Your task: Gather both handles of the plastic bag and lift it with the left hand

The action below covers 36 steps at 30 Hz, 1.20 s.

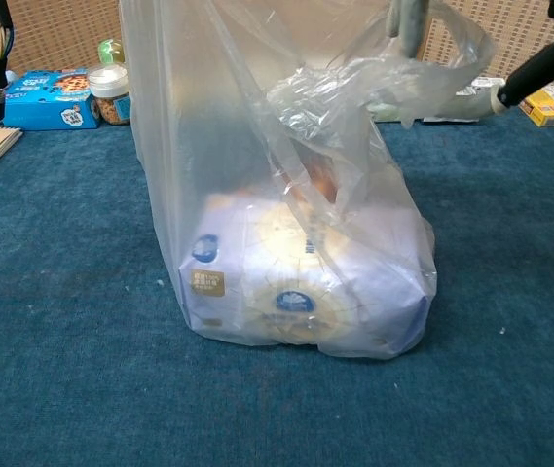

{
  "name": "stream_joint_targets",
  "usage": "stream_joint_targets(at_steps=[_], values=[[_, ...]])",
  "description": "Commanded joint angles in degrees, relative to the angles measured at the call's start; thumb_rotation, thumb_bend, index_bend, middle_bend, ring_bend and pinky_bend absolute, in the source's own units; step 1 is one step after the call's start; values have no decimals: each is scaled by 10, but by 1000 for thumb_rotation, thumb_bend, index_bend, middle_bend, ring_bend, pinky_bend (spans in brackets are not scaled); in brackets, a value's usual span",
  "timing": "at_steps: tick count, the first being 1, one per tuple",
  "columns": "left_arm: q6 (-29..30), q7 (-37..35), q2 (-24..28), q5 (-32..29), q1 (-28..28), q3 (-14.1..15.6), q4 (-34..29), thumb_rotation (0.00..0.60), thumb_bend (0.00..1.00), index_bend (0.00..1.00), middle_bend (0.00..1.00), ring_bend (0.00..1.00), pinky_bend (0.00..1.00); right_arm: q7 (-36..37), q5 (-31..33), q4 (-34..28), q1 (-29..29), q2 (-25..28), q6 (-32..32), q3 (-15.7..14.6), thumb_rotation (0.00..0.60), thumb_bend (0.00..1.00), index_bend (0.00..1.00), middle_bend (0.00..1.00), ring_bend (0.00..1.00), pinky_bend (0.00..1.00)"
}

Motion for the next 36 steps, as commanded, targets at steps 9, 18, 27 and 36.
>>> stream_joint_targets(at_steps=[9,18,27,36], values=[[16,5,3,13,0,5,-7,322,315,709,836,716,694,26,-2,-5,-11,-27,46,9,600,229,745,588,506,270],[17,9,4,18,5,5,-11,324,316,709,837,716,694,65,37,-16,-21,-61,72,27,600,228,768,613,525,273],[10,16,2,22,8,9,-20,327,316,709,836,716,694,79,57,-3,-25,-94,98,47,600,245,685,613,526,273],[5,18,0,16,19,6,-29,320,317,709,836,716,686,96,57,10,-27,-112,127,68,600,287,468,548,498,273]])
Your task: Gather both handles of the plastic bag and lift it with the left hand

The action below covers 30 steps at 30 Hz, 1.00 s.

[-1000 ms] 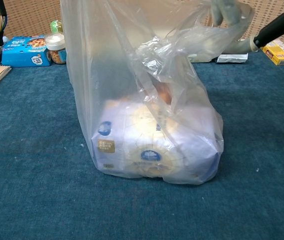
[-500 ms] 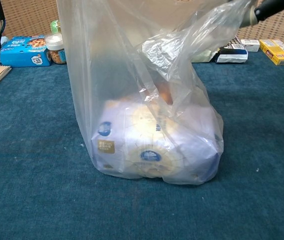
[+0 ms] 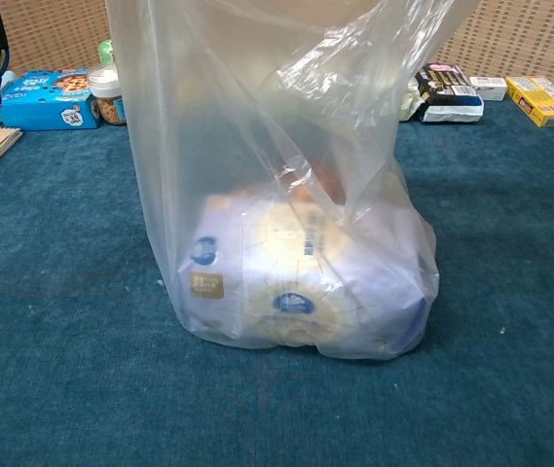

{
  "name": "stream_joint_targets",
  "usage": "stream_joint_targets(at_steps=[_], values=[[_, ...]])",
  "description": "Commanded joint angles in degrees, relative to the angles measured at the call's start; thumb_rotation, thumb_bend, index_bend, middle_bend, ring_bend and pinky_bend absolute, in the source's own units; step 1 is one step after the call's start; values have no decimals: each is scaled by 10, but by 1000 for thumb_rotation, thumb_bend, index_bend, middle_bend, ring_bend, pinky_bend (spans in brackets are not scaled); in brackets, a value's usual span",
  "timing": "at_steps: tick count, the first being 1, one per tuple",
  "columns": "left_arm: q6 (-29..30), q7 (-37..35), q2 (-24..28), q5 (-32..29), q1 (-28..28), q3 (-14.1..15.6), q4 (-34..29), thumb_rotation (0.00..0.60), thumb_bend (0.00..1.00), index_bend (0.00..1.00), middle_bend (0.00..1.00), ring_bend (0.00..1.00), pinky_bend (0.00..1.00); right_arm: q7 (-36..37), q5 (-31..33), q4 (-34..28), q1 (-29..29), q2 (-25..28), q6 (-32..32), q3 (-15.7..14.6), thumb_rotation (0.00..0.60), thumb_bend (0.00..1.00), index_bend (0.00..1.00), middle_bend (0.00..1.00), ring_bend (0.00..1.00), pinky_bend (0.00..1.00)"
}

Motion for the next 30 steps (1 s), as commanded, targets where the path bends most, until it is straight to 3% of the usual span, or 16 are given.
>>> stream_joint_targets(at_steps=[1,14,20,30], values=[[-5,-1,-3,-6,6,-3,-4,321,316,709,836,716,685,6,2,4,1,-6,7,8,600,287,442,532,490,272],[8,3,0,-6,29,-3,-13,324,316,709,836,700,668,31,25,-5,-2,-1,18,32,600,277,121,223,227,163],[38,-2,3,0,32,4,-26,321,316,708,828,697,667,40,31,-5,-3,-1,24,41,600,268,77,132,144,99],[70,2,1,15,39,1,-44,317,317,708,772,650,643,55,39,-13,-1,8,32,60,600,263,68,112,108,69]])
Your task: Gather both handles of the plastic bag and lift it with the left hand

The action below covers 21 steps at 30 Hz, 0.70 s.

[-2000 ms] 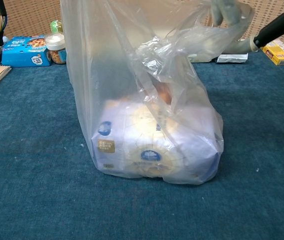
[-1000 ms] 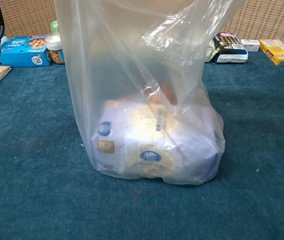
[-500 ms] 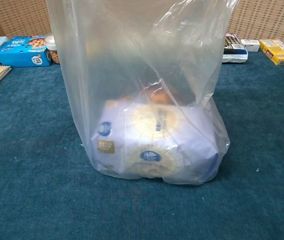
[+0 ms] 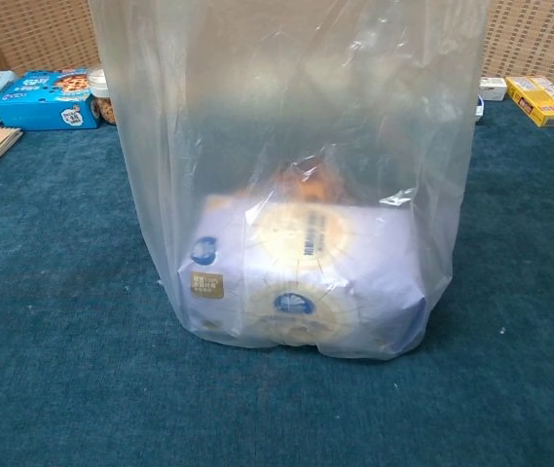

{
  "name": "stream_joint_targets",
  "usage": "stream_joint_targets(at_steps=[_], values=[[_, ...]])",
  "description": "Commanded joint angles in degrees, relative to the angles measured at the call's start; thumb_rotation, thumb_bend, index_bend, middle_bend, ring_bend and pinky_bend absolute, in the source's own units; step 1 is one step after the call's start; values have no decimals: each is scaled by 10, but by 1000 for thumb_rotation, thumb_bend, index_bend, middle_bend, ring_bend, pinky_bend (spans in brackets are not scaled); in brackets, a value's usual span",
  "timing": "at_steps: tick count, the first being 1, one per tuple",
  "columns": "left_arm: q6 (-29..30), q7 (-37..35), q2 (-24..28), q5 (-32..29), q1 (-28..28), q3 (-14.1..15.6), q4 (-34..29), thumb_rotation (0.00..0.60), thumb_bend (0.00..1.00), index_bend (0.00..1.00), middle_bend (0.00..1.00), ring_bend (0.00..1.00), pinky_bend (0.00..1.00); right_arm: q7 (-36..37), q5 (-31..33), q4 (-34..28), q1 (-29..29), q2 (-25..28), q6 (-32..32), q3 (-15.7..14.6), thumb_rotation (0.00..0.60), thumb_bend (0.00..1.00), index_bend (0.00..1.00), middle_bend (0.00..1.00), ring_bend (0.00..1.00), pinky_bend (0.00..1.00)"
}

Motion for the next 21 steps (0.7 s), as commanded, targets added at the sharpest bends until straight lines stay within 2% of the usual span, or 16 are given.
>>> stream_joint_targets(at_steps=[1,12,21], values=[[5,4,-2,5,3,-2,-3,322,317,708,767,645,639,4,2,-3,0,3,2,4,600,261,68,112,108,69],[46,23,-24,30,7,-14,-24,320,316,709,711,585,580,24,20,-42,-6,15,5,15,600,230,68,112,108,67],[58,22,-29,43,9,-17,-35,318,316,708,662,538,552,32,35,-74,-4,26,-7,23,600,204,68,112,107,61]])
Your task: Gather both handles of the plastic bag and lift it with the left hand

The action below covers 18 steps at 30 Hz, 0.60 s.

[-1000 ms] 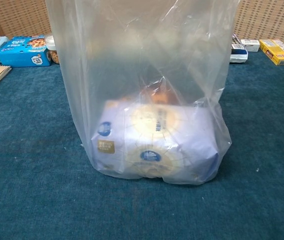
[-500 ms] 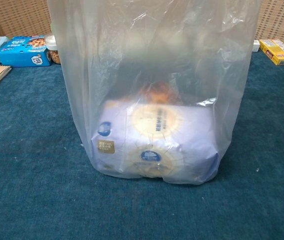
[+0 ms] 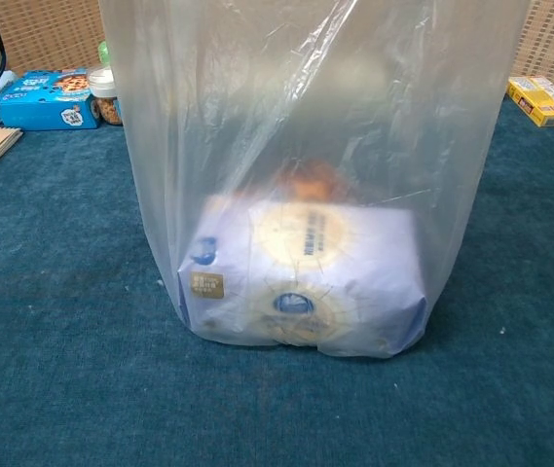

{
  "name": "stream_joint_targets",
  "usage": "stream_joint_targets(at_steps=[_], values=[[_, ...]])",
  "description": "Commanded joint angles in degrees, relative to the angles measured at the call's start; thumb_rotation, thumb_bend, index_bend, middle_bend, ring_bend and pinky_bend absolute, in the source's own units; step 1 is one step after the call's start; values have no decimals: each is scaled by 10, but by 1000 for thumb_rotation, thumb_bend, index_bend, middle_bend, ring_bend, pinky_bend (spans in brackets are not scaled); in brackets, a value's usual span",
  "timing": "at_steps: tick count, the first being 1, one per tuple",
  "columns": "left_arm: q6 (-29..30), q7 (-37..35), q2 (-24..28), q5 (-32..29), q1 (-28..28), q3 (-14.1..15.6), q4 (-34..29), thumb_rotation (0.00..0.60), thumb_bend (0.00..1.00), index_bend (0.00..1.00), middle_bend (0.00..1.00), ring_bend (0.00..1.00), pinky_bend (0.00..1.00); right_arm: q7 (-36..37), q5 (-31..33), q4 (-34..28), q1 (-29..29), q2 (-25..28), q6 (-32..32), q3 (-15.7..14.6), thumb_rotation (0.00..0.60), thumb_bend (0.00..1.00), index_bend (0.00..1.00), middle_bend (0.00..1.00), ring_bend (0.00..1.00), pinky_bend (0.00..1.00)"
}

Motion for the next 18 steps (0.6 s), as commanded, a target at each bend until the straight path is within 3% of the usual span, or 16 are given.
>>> stream_joint_targets(at_steps=[1,18], values=[[4,-1,-1,3,0,-1,-3,319,316,709,658,534,551,14,14,-20,0,6,-11,2,600,199,68,112,107,60],[10,-7,-4,19,-4,-3,-11,318,316,709,608,487,522,12,61,-84,10,18,-42,24,600,161,69,112,102,43]])
